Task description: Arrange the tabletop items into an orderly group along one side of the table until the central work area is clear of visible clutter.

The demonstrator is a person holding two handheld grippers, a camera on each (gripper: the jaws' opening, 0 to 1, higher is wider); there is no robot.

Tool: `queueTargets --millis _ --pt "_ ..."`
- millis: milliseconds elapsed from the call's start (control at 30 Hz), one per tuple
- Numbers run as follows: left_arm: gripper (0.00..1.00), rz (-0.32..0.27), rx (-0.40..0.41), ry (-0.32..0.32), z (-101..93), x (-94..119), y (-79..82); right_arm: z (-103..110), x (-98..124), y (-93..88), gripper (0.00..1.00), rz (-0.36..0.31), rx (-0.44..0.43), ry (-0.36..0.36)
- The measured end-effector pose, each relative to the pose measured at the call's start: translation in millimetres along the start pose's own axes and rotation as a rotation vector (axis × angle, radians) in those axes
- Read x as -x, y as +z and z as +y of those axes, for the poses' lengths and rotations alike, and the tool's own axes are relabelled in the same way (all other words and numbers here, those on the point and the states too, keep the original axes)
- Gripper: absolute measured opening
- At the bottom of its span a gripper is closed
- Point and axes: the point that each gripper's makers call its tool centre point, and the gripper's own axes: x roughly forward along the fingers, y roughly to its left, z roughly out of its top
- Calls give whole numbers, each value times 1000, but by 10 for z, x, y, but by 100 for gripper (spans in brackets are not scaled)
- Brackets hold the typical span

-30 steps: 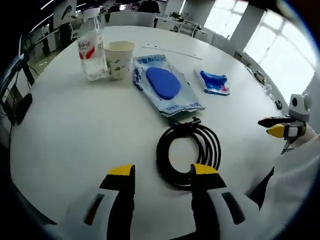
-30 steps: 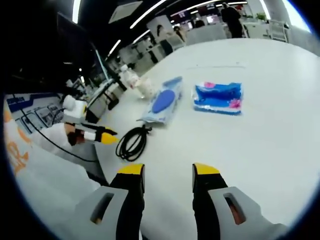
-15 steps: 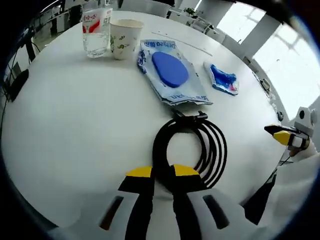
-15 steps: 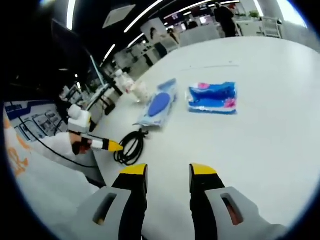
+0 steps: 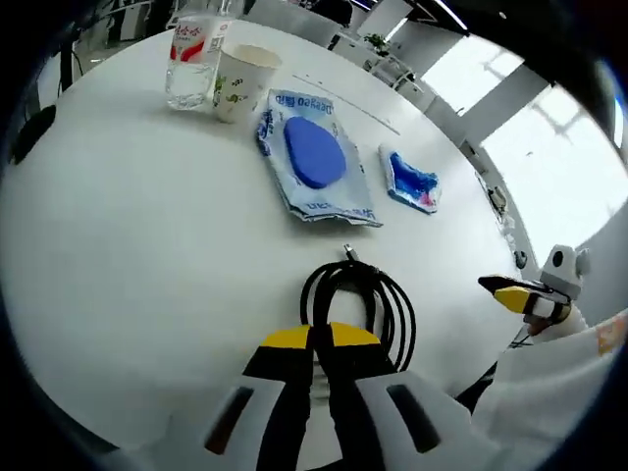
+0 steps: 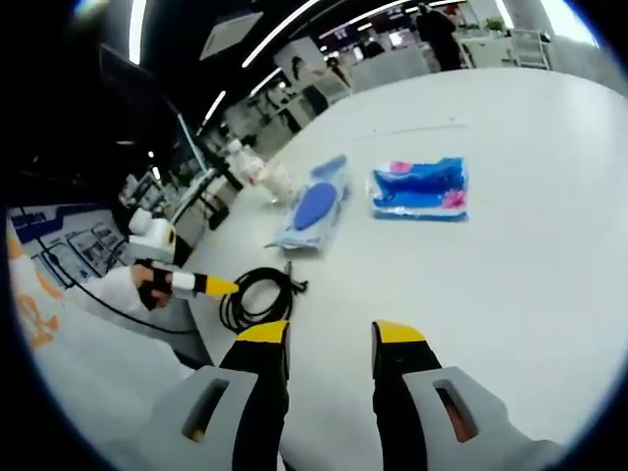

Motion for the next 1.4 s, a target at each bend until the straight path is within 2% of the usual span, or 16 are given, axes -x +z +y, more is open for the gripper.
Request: queueTargets --millis 167,333,400,467,533,667,767,833,967,1067,1100,1133,1233,1267,1300,1400 --pt "0 -32 -82 -68 -303 82 104 93 -26 -29 38 -14 -79 61" --pt "0 -59 -120 -173 -695 132 216 283 -123 -121 48 2 -315 193" --pt "0 -63 -136 -197 -796 141 247 314 -153 -164 50 19 -370 207" --pt "0 -73 -175 -220 -922 162 305 333 -196 -204 51 29 -351 211" --pt "0 -86 -196 -259 -1081 196 365 380 -210 -207 52 36 -402 232" --pt "0 -117 -225 -350 -1418 298 496 501 -203 -9 53 -51 -551 318" --pt "0 -153 -254 -416 -1659 374 586 503 -174 206 57 -150 -759 390" --pt "0 -159 -244 -448 -1766 389 610 521 -126 359 56 -222 -823 438" --pt "0 -152 -265 -481 -1867 351 580 522 -60 482 46 -259 -847 431" --pt "0 -155 -254 -519 -1953 363 576 354 -91 283 25 -183 -764 301" --pt "0 -122 -297 -487 -1920 321 507 359 -72 347 24 -201 -817 326" --pt "0 -133 -335 -480 -1930 304 508 316 -61 319 22 -192 -805 303" --pt "1 -158 -408 -411 -1879 229 529 258 10 354 2 -207 -784 287" --pt "2 -143 -390 -424 -1889 234 499 214 31 411 1 -238 -805 273" --pt "2 -160 -381 -428 -1890 237 523 250 64 446 1 -231 -737 298" --pt "4 -193 -291 -432 -1847 210 585 250 143 571 0 -276 -685 288"
